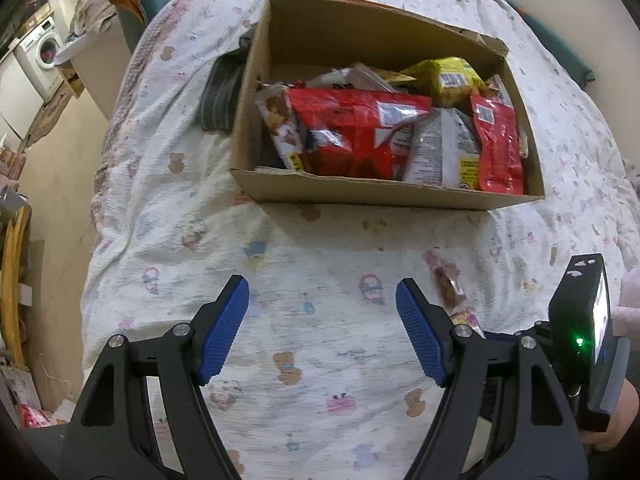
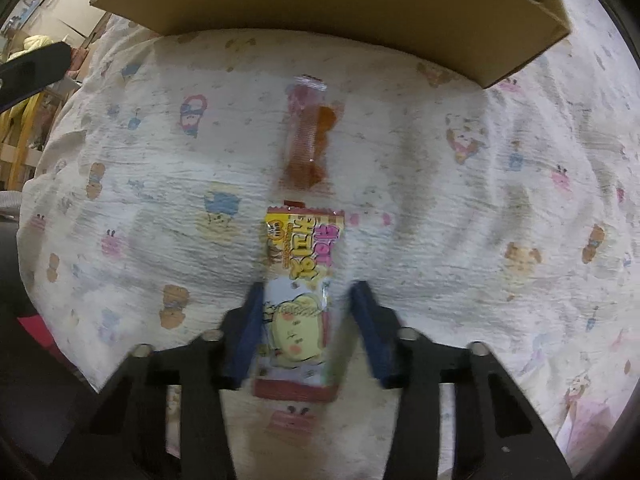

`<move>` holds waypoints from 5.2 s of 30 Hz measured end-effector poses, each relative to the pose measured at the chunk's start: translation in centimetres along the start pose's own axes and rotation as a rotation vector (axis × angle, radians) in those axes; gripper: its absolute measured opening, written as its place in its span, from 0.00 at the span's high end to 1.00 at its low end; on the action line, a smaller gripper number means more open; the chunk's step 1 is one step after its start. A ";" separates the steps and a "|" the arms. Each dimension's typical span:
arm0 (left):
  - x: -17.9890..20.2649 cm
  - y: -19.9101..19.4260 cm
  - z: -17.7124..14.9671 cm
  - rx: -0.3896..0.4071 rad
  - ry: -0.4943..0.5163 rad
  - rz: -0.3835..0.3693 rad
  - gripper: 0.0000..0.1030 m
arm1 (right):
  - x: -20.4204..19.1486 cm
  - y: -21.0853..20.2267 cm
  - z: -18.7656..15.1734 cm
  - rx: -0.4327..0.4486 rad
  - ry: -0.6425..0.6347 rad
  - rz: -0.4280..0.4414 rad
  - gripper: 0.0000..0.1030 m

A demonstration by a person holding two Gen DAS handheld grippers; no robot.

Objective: Organize snacks
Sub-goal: 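Grasp the yellow candy packet with the right gripper while the left gripper grasps the small clear packet, then lower the clear packet into the box with the left gripper while the right gripper lowers the candy packet in, then open both grippers and withdraw them from the box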

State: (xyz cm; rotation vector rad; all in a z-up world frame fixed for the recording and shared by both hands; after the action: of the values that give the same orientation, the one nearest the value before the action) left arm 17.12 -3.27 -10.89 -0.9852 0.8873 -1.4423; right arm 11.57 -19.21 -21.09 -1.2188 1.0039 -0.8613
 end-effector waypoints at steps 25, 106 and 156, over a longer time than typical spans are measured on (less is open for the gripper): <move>13.5 10.6 -0.9 -0.241 -0.156 -0.013 0.29 | 13.6 -7.7 -2.6 0.230 0.363 0.095 0.74; 0.5 -2.8 14.7 0.311 0.020 -0.012 0.77 | 7.6 -14.9 15.8 0.601 0.220 0.151 0.73; -1.8 -10.1 9.2 0.490 -0.004 0.069 0.29 | 5.1 -22.0 8.5 0.888 0.223 0.025 0.00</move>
State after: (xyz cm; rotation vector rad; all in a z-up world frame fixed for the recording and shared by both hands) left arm 22.02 -0.43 1.71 -0.5831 0.5184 -1.4999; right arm 21.19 -24.55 0.38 -0.3579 0.6673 -1.2561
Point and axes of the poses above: each gripper's, at about its wrist camera, not at the fingertips, and y roughly the way its jaws point, x to its right, z to its top, the point moved 4 cm from there along y, roughly the way its jaws point, and after that the axes turned 1 degree about -x, right-handed, at the moved point
